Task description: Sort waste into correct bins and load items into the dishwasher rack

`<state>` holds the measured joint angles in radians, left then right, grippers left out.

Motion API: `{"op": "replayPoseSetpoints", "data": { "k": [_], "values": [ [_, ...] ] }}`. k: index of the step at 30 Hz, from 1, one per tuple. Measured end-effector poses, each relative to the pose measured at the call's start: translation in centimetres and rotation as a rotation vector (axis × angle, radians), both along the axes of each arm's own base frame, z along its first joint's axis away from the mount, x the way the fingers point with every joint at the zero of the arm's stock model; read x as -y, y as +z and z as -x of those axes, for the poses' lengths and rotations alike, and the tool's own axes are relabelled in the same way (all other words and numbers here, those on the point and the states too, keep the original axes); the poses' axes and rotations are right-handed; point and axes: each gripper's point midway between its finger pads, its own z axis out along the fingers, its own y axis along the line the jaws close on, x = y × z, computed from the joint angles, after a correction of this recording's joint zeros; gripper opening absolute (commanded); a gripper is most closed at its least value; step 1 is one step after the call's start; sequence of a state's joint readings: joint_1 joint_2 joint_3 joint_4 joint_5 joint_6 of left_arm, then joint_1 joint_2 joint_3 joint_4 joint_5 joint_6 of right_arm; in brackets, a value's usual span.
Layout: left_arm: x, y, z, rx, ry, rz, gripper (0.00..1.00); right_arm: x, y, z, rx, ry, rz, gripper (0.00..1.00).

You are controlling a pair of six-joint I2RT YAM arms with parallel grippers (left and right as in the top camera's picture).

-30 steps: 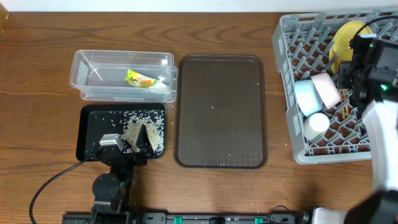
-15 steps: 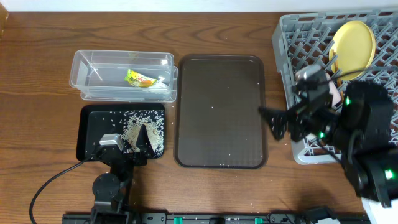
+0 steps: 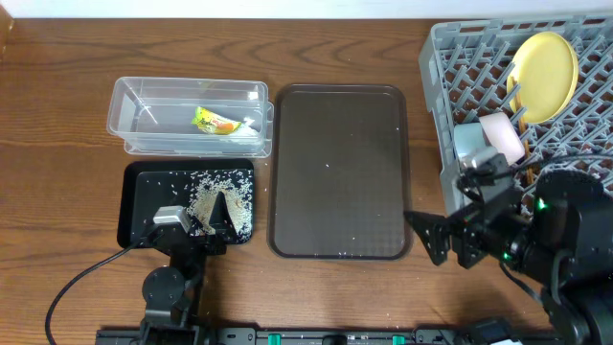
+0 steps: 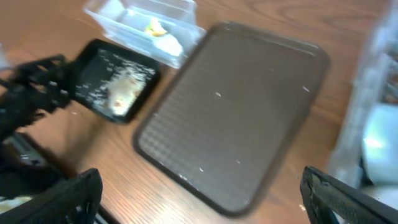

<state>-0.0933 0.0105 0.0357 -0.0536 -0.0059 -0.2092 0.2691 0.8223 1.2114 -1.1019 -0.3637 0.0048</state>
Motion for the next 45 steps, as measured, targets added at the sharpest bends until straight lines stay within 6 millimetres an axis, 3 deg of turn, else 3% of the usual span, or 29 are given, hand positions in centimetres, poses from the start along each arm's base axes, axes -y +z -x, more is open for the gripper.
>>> {"op": "replayPoseSetpoints", "data": {
  "k": [6, 12, 14, 22, 28, 34, 37, 43, 45],
  "values": [
    [0.0, 0.0, 0.0, 0.0, 0.0, 0.0, 0.92, 1.4, 0.4, -0.6, 0.09, -0.032, 0.083, 0.99],
    [0.0, 0.0, 0.0, 0.0, 0.0, 0.0, 0.92, 1.4, 1.0, -1.7, 0.325, -0.016, 0.094, 0.99],
    [0.0, 0.0, 0.0, 0.0, 0.0, 0.0, 0.92, 1.6, -0.1, -0.9, 0.367, -0.013, 0.089, 0.99],
    [0.0, 0.0, 0.0, 0.0, 0.0, 0.0, 0.92, 2.4, -8.2, 2.0, 0.387, -0.004, 0.095, 0.99],
    [0.0, 0.0, 0.0, 0.0, 0.0, 0.0, 0.92, 2.9, -12.0, 1.9, 0.456, -0.038, 0.078, 0.99],
    [0.0, 0.0, 0.0, 0.0, 0.0, 0.0, 0.92, 2.9, -15.8, -0.2, 0.474, -0.056, 0.068, 0.99],
    [0.0, 0.0, 0.0, 0.0, 0.0, 0.0, 0.92, 2.6, -16.0, -1.3, 0.541, -0.054, 0.05, 0.99],
    [0.0, 0.0, 0.0, 0.0, 0.0, 0.0, 0.92, 2.2, -13.1, -2.3, 0.725, -0.051, 0.009, 0.99],
    [0.0, 0.0, 0.0, 0.0, 0.0, 0.0, 0.91, 2.1, -13.0, -2.5, 0.755, -0.051, 0.002, 0.99]
  ]
}}
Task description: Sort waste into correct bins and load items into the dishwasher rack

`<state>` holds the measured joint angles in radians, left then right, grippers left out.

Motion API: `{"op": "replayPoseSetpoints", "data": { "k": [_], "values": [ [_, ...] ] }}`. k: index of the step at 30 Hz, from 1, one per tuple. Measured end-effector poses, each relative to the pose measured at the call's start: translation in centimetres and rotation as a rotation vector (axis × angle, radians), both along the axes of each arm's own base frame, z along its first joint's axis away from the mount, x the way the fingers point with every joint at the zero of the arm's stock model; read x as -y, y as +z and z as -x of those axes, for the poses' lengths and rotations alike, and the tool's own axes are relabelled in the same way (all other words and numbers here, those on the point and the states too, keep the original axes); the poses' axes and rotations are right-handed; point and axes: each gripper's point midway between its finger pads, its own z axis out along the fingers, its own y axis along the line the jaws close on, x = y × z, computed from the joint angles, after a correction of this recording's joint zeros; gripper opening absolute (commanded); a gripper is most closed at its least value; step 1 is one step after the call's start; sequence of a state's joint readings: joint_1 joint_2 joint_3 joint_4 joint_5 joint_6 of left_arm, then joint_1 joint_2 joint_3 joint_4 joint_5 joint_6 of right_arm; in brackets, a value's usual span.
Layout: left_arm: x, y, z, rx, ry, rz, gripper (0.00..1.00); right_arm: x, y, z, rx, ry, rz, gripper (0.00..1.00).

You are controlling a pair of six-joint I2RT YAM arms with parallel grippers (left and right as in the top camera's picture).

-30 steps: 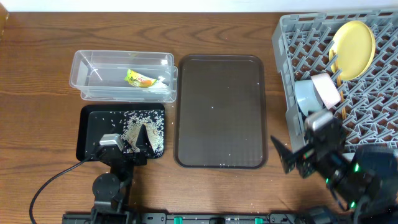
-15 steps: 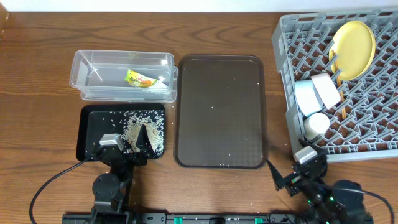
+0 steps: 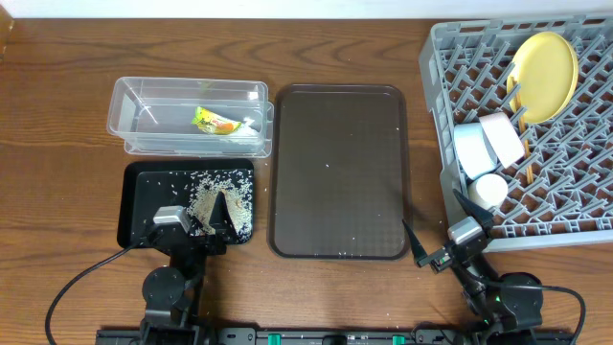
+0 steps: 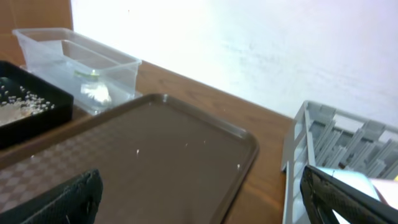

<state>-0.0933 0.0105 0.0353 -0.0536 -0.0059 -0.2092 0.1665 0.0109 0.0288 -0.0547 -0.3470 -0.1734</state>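
Observation:
The grey dishwasher rack (image 3: 575, 182) at the right holds a yellow plate (image 3: 546, 62), two white cups (image 3: 488, 144) lying on their sides and a small white cup (image 3: 488, 189). A clear bin (image 3: 187, 115) at the back left contains a yellow-green wrapper (image 3: 215, 121). In front of it a black bin (image 3: 144, 196) holds crumbs and a scrap of paper (image 3: 215, 206). My right gripper (image 3: 445, 235) sits low at the table's front, open and holding nothing, between the brown tray and the rack (image 4: 323, 143). My left gripper (image 3: 206, 230) rests at the black bin's near edge, fingers together.
A brown serving tray (image 3: 340, 172) with a few specks lies in the middle; in the right wrist view the tray (image 4: 143, 149) fills the foreground below my right gripper (image 4: 199, 199). The clear bin (image 4: 74, 62) and the black bin (image 4: 25, 106) are at the far left. A white wall runs behind.
My right arm was raised over the rack's near left corner, looking down at the tray. Now it is drawn back low to the table's front edge, still open. The left arm has not moved.

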Motion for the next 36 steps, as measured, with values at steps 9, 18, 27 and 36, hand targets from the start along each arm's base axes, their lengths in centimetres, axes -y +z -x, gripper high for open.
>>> {"op": "replayPoseSetpoints", "data": {
  "k": [9, 18, 27, 36],
  "values": [
    [0.0, 0.01, 0.0, 0.0, 0.0, 0.0, 0.92, -0.05, -0.67, -0.09, -0.009, 0.002, 0.001, 0.99],
    [0.0, 0.01, 0.0, 0.0, 0.0, 0.0, 0.91, -0.05, -0.65, -0.09, -0.008, 0.002, 0.002, 0.99],
    [0.0, 0.01, 0.0, 0.0, 0.0, 0.0, 0.91, -0.05, -0.68, -0.09, -0.009, 0.002, 0.002, 0.99],
    [0.0, 0.01, 0.0, 0.0, 0.0, 0.0, 0.92, -0.05, -0.66, -0.09, -0.009, 0.002, 0.001, 0.99]
  ]
}}
